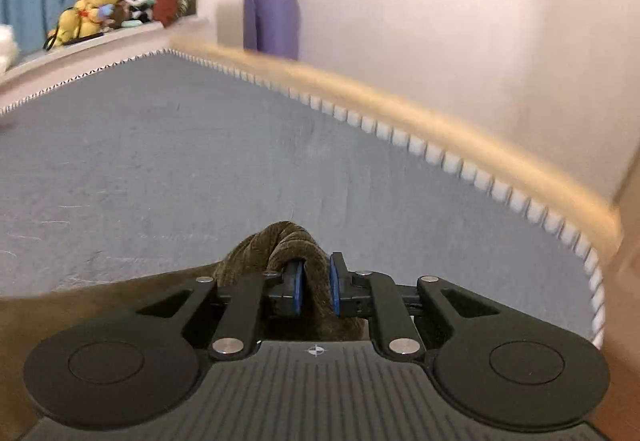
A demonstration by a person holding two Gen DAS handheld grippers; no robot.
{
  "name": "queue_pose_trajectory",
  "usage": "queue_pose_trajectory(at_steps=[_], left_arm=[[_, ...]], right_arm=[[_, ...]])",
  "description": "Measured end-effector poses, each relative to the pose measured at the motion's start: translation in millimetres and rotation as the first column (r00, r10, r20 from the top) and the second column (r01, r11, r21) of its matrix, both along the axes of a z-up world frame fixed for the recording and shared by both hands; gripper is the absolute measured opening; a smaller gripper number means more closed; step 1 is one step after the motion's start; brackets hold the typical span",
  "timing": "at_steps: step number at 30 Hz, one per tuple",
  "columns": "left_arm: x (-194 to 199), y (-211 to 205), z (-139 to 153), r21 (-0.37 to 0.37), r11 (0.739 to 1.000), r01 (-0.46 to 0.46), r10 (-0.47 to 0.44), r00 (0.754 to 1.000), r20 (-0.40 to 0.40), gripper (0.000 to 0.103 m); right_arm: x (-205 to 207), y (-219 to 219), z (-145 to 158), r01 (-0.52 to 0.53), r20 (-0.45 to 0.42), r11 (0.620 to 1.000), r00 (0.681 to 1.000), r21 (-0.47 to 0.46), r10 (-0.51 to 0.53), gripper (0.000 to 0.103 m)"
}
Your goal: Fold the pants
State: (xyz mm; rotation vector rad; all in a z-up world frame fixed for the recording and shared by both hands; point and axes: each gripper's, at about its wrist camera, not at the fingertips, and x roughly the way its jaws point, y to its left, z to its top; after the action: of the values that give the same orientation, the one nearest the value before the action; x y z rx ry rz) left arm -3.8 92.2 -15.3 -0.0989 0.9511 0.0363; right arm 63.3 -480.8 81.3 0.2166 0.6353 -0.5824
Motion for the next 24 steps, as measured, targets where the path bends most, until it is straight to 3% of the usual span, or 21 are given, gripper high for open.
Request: queue_pose_trajectory(at_steps=[2, 5, 6, 8, 11, 12, 13, 15, 16, 20, 22, 24], left_arm=[[-24.3, -23.4, -9.2, 0.016, 0.99, 0.141, -0.14, 0.989, -0.057, 0.0], [-58.4, -52.1, -28.5, -0.074, 0.953, 0.295, -0.303, 0.944, -0.13, 0.0], [-67.6, -59.5, -34.9, -0.056, 0.943, 0.327, -0.332, 0.934, -0.135, 0.0], [-73.0, -61.3, -36.1, 0.002, 0.941, 0.338, -0.336, 0.937, -0.092, 0.001], [-68.6, -39.0, -18.0, 0.002, 0.967, 0.255, -0.254, 0.966, 0.054, 0.013], [-65.3, -28.8, -11.2, -0.015, 0.977, 0.213, -0.21, 0.972, 0.103, 0.021], [-61.0, -20.6, -8.1, -0.032, 0.983, 0.183, -0.178, 0.975, 0.132, 0.022], [-44.0, -7.0, -1.5, -0.042, 0.991, 0.125, -0.117, 0.978, 0.171, 0.028], [-35.9, -1.0, -1.8, -0.031, 0.996, 0.082, -0.075, 0.981, 0.181, 0.038], [-0.2, 20.8, -14.7, 0.004, 0.997, -0.072, 0.07, 0.982, 0.176, 0.046], [20.4, 41.9, -22.8, 0.004, 0.992, -0.128, 0.125, 0.978, 0.165, 0.048], [35.2, 61.3, -36.7, 0.0, 0.982, -0.189, 0.186, 0.97, 0.154, 0.056]], right_arm=[[-2.2, -4.3, 0.3, -0.003, 0.017, 0.999, 1.0, 0.041, 0.003, 0.017], [-4.6, 4.3, 9.8, -0.037, 0.06, 0.999, 0.998, 0.038, 0.034, 0.018], [-6.0, 5.0, 12.7, -0.046, 0.078, 0.998, 0.996, 0.042, 0.042, 0.018], [-4.5, -0.4, 14.1, -0.038, 0.084, 0.998, 0.996, 0.041, 0.034, 0.018], [-8.2, -1.6, 14.5, -0.009, 0.056, 0.997, 0.998, 0.076, 0.005, 0.028], [-6.2, 3.5, 14.3, 0.002, 0.05, 0.997, 0.999, 0.08, -0.006, 0.041], [-7.8, 4.7, 16.0, 0.016, 0.055, 0.997, 0.998, 0.077, -0.02, 0.056], [-14.1, 11.4, 24.7, 0.023, 0.092, 0.998, 0.995, 0.05, -0.028, 0.07], [-17.8, 15.4, 29.2, 0.018, 0.112, 0.999, 0.993, 0.033, -0.021, 0.072], [-31.1, 35.0, 43.5, -0.046, 0.187, 0.999, 0.981, 0.014, 0.042, 0.073], [-36.7, 53.2, 47.3, -0.159, 0.222, 0.986, 0.964, 0.047, 0.145, 0.074], [-39.6, 77.3, 46.6, -0.31, 0.25, 0.944, 0.928, 0.11, 0.276, 0.075]])
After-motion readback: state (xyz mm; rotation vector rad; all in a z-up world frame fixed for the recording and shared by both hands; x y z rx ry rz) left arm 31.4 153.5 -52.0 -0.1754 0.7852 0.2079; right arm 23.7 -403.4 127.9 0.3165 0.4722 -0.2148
